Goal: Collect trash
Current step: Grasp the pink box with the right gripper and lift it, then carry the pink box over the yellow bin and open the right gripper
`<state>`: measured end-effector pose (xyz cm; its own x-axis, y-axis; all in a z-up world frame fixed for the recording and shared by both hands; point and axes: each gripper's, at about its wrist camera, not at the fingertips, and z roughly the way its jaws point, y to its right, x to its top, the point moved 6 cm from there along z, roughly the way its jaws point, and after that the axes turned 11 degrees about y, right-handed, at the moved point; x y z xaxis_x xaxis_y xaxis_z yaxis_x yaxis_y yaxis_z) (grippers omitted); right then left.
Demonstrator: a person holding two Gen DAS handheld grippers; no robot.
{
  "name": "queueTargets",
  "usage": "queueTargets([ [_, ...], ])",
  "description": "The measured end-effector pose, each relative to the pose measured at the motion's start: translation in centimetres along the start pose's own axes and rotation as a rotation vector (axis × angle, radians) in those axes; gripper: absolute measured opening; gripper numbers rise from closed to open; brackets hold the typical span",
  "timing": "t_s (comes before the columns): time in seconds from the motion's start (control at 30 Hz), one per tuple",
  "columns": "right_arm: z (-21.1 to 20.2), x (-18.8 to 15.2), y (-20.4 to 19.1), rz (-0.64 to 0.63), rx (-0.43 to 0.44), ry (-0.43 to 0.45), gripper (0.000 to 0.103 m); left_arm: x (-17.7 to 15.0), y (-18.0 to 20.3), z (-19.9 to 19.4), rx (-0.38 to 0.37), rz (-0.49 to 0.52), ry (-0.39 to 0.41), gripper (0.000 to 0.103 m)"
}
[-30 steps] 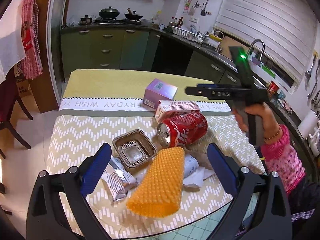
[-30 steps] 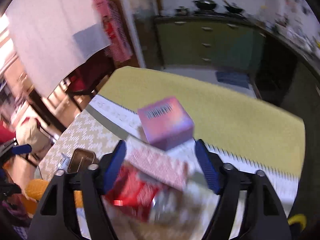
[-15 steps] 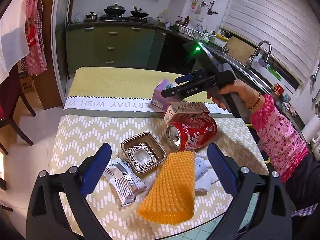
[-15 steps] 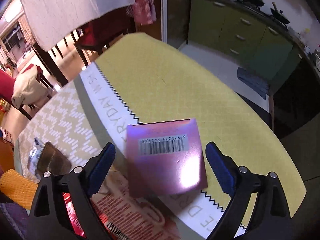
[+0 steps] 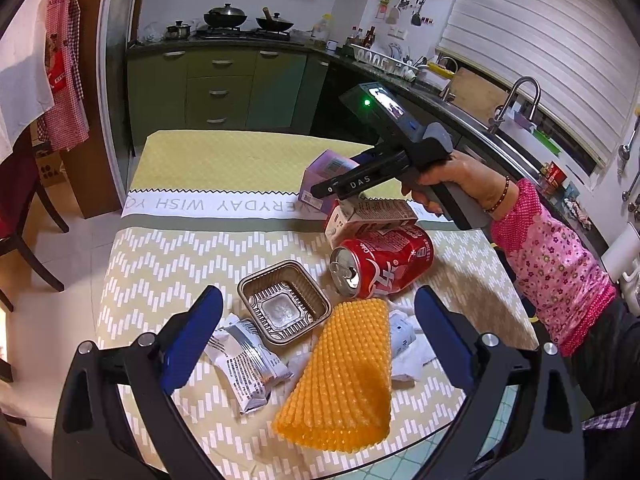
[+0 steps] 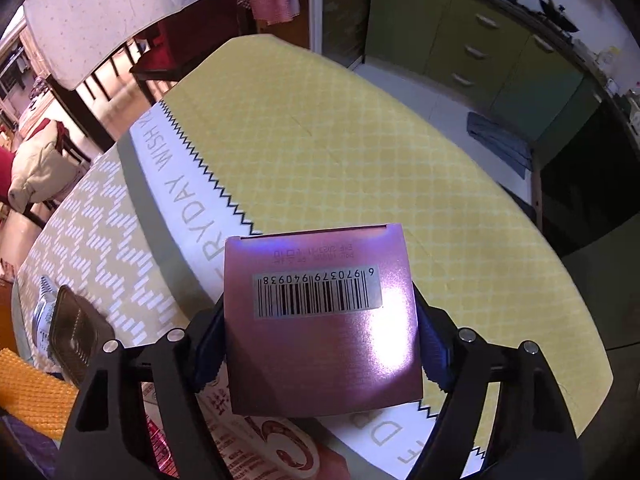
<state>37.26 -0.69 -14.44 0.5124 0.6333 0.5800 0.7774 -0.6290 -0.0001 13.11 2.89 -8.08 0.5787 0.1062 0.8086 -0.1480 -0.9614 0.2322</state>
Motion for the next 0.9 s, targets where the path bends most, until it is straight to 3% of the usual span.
queueTargets([
  [0.23, -3.8, 0.9, 1.8, 0.104, -0.033, 0.089, 0.077, -0.2, 0.4, -0.3, -0.009, 0.01, 0.002, 0.092],
  [0.47, -15.6, -2.5, 5.5, 0.26, -0.087, 0.221, 0.077, -0.4, 2.0, -0.8, -0.038, 0.037, 0.008, 0.092],
  [0.63, -23.9, -10.8, 8.4, 0.407, -0.174, 0.239, 0.077, -0.6, 3.9, -1.1, -0.08, 0.068, 0.012, 0.092],
  [0.77, -29.7, -20.4, 11.0, 0.559, -0.293, 0.249, 0.078, -1.0, 5.7, -1.0, -0.112, 0.104, 0.001, 0.092],
  [0.9, -32.8, -30.1, 14.6, 0.73, -0.419, 0.203, 0.078, -1.1, 7.2, -0.8, -0.133, 0.122, -0.003, 0.092],
])
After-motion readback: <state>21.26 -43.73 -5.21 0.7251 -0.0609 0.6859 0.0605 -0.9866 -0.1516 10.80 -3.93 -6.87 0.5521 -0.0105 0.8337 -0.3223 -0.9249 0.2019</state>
